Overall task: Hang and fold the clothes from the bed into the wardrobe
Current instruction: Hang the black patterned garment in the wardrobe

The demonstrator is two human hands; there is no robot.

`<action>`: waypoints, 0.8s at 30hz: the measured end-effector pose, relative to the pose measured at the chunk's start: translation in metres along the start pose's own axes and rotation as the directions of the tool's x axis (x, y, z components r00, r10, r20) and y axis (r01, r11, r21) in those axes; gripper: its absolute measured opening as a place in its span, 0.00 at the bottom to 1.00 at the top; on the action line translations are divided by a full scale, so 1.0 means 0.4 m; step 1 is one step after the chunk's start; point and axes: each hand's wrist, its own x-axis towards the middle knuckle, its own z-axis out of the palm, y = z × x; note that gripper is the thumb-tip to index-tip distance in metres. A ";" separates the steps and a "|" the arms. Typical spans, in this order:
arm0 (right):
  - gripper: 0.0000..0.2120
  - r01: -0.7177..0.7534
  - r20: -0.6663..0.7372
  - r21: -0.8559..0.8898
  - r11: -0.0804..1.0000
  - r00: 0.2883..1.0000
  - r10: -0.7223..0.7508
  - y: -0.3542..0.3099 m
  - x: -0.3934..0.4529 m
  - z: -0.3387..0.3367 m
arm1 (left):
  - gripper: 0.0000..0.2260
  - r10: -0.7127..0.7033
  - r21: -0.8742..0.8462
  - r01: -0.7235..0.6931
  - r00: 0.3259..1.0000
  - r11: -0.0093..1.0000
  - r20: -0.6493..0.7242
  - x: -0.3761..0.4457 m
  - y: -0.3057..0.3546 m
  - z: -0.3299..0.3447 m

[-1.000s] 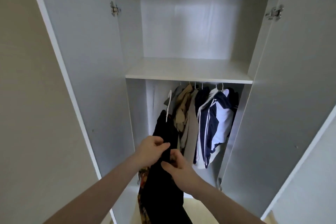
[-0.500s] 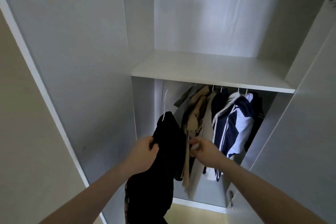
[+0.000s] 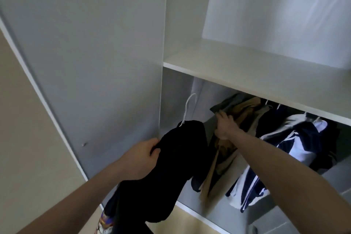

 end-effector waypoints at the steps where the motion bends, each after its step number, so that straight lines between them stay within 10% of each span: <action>1: 0.43 0.005 0.027 -0.027 1.000 1.000 -0.004 0.002 0.028 0.000 | 0.08 -0.023 -0.002 0.023 1.000 1.000 -0.016 0.002 -0.004 -0.001; 10: 0.40 0.087 0.212 -0.313 0.946 0.977 -0.019 0.055 0.182 0.012 | 0.12 -0.043 0.048 0.051 0.986 0.998 -0.160 -0.004 0.009 0.025; 17: 0.08 0.118 0.137 -0.341 0.933 0.988 -0.075 0.167 0.177 0.064 | 0.11 -0.067 0.102 0.090 0.976 0.991 -0.205 0.026 0.058 0.035; 24: 0.15 0.149 0.085 -0.200 0.969 0.987 -0.134 0.259 0.135 0.074 | 0.12 -0.085 0.099 0.101 0.985 0.990 -0.149 0.137 0.132 0.146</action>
